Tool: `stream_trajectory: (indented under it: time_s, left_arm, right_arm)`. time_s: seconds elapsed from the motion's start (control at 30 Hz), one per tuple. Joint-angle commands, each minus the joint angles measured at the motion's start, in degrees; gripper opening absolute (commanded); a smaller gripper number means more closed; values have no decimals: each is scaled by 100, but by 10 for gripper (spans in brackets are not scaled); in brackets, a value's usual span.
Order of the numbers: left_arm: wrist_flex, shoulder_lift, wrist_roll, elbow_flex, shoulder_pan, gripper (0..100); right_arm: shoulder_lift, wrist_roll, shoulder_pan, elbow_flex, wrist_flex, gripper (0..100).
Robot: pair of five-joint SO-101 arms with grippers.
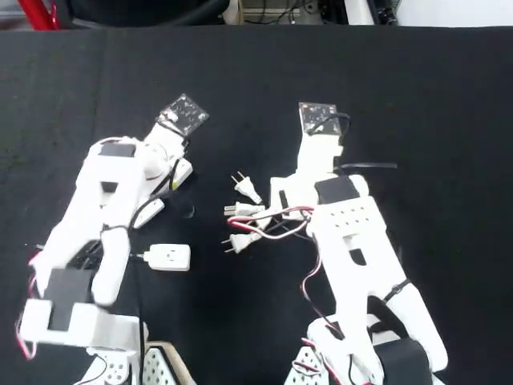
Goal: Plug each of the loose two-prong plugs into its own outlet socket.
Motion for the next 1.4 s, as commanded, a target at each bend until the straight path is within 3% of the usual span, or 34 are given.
stream_trajectory:
  time_s: [0.0, 0.27, 0.5, 0.63, 0.83, 1.0, 1.37]
  left_arm:
    - [-281, 484, 308, -734, 66, 219]
    - [-237, 1723, 607, -1965, 4, 216]
    - [-220, 2127, 598, -2193, -48, 220]
    - [325, 2110, 554, -2202, -57, 211]
    - [1371, 1749, 343, -2114, 374, 23]
    - [1336, 1029, 9, -1112, 892, 28]
    - [-97, -1134, -273, 1446, 1411, 62]
  right_arm:
    - [-4, 9, 185, -418, 26, 11]
    - [-4, 9, 202, -426, 26, 11]
    - [-4, 18, 193, -418, 26, 11]
    - [-4, 18, 193, -418, 26, 11]
    - [-4, 18, 246, -426, 26, 11]
    - [-4, 18, 246, -435, 70, 11]
    - [-4, 26, 246, -576, 273, 11]
